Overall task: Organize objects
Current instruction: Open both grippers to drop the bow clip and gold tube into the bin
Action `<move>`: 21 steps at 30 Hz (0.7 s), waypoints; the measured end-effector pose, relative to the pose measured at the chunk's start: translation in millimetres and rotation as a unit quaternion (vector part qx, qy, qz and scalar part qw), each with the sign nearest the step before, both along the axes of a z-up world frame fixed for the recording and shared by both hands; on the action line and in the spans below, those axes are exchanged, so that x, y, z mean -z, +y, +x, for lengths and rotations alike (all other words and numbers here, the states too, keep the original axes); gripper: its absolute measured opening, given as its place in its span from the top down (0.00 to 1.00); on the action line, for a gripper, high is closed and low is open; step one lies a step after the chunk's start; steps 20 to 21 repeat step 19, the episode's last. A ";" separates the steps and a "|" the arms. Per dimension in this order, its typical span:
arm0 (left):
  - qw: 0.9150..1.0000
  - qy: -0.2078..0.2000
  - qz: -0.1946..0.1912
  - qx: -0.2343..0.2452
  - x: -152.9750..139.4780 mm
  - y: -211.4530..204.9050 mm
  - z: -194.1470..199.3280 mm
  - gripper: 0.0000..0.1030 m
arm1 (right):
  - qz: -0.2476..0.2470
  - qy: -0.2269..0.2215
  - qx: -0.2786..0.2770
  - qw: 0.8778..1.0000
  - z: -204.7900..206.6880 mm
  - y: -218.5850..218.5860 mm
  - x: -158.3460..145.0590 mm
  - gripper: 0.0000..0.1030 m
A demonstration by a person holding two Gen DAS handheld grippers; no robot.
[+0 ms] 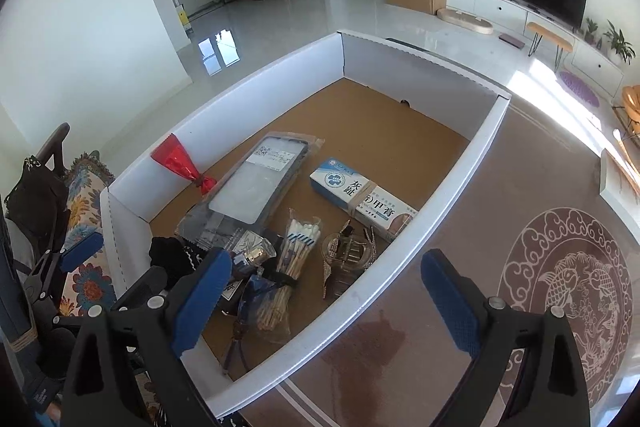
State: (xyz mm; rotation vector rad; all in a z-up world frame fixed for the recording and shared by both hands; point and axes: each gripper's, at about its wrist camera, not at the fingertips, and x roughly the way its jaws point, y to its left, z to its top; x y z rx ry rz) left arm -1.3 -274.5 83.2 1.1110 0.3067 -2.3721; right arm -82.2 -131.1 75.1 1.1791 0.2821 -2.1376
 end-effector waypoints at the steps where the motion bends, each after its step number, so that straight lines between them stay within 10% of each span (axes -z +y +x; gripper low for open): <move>1: 1.000 -0.002 0.004 -0.001 1.3 -1.3 -0.8 0.00 | 0.000 0.000 0.000 1.000 -0.3 -1.3 0.7 0.07; 21: 1.000 -0.001 0.000 -0.010 9.3 5.1 -7.3 0.00 | 0.002 -0.007 0.015 1.000 -11.0 -12.0 16.8 0.07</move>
